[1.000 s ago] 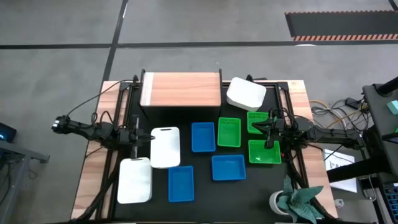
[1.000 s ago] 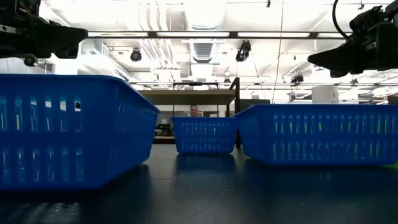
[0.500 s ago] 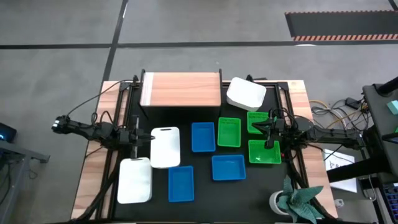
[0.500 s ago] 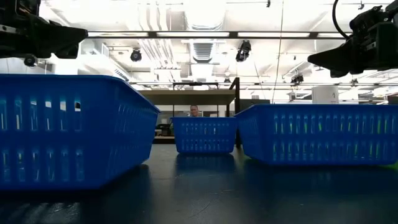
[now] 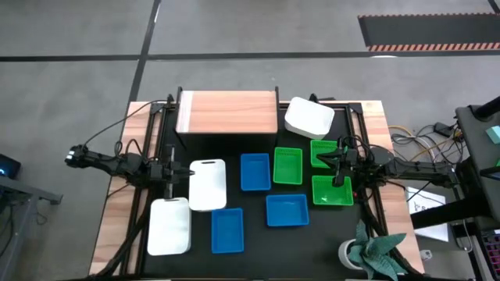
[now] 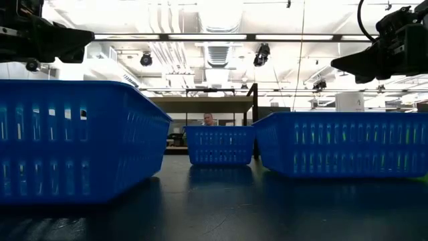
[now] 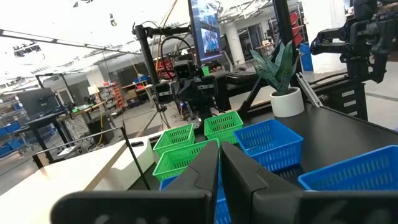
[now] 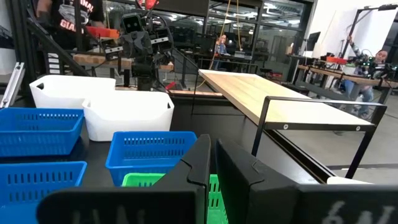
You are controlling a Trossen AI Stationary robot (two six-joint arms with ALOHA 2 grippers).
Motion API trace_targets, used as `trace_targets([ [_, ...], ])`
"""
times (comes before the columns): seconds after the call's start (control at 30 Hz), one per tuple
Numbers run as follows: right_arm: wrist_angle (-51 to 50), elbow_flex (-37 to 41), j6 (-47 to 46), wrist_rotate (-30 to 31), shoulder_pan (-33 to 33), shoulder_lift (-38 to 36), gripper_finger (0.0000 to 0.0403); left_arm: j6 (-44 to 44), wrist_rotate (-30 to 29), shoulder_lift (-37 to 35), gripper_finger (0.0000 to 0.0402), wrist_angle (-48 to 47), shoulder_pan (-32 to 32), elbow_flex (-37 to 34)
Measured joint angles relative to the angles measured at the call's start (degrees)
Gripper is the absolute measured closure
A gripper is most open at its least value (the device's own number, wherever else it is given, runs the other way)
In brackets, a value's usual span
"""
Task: Stack baskets on shelf by color
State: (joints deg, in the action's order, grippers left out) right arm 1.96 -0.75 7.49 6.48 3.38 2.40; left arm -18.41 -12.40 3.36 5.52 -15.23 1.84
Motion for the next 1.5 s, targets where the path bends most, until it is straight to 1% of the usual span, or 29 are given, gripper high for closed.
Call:
trace_targets([
  [0.07, 0.0, 0.0, -0.8, -0.2, 0.0, 0.0, 0.0385, 0.0, 0.0, 0.0, 0.0402, 0.0, 0.0, 0.0],
  [0.1, -0.1, 0.0, -3.7, -0.9, 0.0, 0.0, 0.0385, 0.0, 0.0, 0.0, 0.0402, 0.0, 0.0, 0.0],
  [0.2, -0.4, 0.0, -19.4, -4.4, 0.0, 0.0, 0.0385, 0.0, 0.0, 0.0, 0.0402, 0.0, 0.0, 0.0],
  [0.23, -0.1, 0.0, -22.7, -4.5, 0.0, 0.0, 0.0385, 0.0, 0.0, 0.0, 0.0402, 0.0, 0.0, 0.0],
  [0.3, 0.2, 0.0, -24.6, -3.5, 0.0, 0.0, 0.0385, 0.0, 0.0, 0.0, 0.0402, 0.0, 0.0, 0.0],
  [0.43, 0.3, 0.0, -24.4, -3.4, 0.0, 0.0, 0.0385, 0.7, 0.1, 0.0, 0.0402, 1.0, 0.0, 0.0],
  [0.53, 0.3, 0.0, -24.2, -3.4, 0.0, 0.0, 0.0385, 8.0, 1.6, 0.0, 0.0402, 5.3, 0.0, 0.0],
  [0.63, 0.5, 0.0, -24.1, -3.4, 0.0, 0.0, 0.0385, 14.6, 1.6, -0.1, 0.0402, 11.0, 0.0, 0.0],
  [0.73, 1.1, 0.0, -24.0, -3.4, 0.0, 0.0, 0.0385, 23.2, 1.6, 0.0, 0.0402, 15.4, 0.0, 0.0],
  [0.8, 2.3, 0.0, -24.0, -3.4, 0.0, 0.0, 0.0385, 25.3, 1.7, 0.0, 0.0402, 16.5, 0.0, 0.0],
  [0.9, 4.3, 0.0, -23.7, -3.4, 0.0, 0.0, 0.0385, 25.6, 1.7, 0.3, 0.0402, 16.8, 0.0, 0.0],
  [1.0, 6.7, 0.0, -21.0, -3.4, 0.0, 0.0, 0.0385, 25.6, 1.7, 1.0, 0.0402, 17.3, 0.0, 0.0],
  [1.17, 10.1, 0.0, -16.0, -3.4, 0.0, 0.0, 0.0385, 25.2, 1.7, 2.9, 0.0402, 23.0, 0.0, 0.0],
  [1.33, 17.8, 0.0, -11.3, -3.4, 0.0, 1.7, 0.0385, 25.1, 1.7, 4.8, 0.0402, 28.1, 0.0, 0.0],
  [1.5, 27.6, 0.0, -9.0, -3.4, 0.0, 6.3, 0.0385, 25.0, 1.7, 5.2, 0.0402, 30.9, 0.0, 0.0],
])
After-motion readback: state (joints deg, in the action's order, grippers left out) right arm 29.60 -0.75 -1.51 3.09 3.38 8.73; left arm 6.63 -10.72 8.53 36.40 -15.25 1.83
